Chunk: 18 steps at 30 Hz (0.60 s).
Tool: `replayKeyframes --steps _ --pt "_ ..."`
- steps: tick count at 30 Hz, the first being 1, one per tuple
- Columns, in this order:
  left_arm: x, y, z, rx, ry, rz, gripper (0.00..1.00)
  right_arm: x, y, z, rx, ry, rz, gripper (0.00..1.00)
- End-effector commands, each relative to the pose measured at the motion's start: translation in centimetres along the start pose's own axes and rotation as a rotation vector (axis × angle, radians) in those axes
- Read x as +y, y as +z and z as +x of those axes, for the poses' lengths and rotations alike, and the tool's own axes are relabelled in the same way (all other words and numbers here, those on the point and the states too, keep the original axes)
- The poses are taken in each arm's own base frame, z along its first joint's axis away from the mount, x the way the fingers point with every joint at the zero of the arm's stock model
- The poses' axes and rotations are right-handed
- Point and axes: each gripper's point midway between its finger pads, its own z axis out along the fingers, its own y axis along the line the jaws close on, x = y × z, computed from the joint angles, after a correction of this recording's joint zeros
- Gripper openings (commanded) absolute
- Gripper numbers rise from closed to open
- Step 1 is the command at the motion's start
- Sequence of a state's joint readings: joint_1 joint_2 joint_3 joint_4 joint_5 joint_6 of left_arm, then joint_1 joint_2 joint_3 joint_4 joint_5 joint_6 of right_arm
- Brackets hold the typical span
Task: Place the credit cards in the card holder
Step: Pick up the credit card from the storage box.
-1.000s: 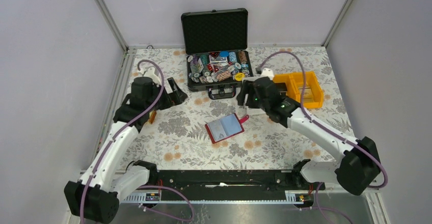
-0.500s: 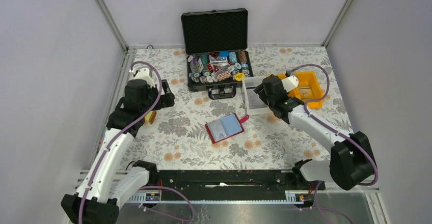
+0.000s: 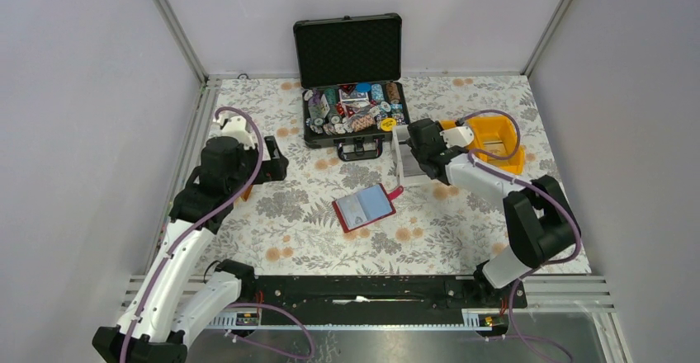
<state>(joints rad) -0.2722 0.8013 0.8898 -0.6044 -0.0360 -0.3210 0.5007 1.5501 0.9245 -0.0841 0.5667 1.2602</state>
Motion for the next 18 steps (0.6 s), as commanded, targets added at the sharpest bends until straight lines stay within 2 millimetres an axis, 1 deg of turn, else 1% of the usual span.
replayKeyframes --steps 1,8,12,18 --pt "-0.2 -0.4 -1.0 -0.044 0.024 0.002 0.99 1.9 1.0 -0.4 -0.068 0.044 0.004 0.58" --pt "-0.1 -0.5 -0.9 -0.048 0.033 -0.01 0.99 2.1 1.8 1.0 -0.119 0.058 0.033 0.57" --pt "-0.2 -0.5 -0.8 -0.046 0.039 -0.006 0.99 1.5 2.9 1.8 -0.124 0.045 0.071 0.57" --pt "-0.2 -0.4 -0.7 -0.041 0.043 -0.012 0.99 0.8 3.6 2.1 -0.14 0.045 0.1 0.55"
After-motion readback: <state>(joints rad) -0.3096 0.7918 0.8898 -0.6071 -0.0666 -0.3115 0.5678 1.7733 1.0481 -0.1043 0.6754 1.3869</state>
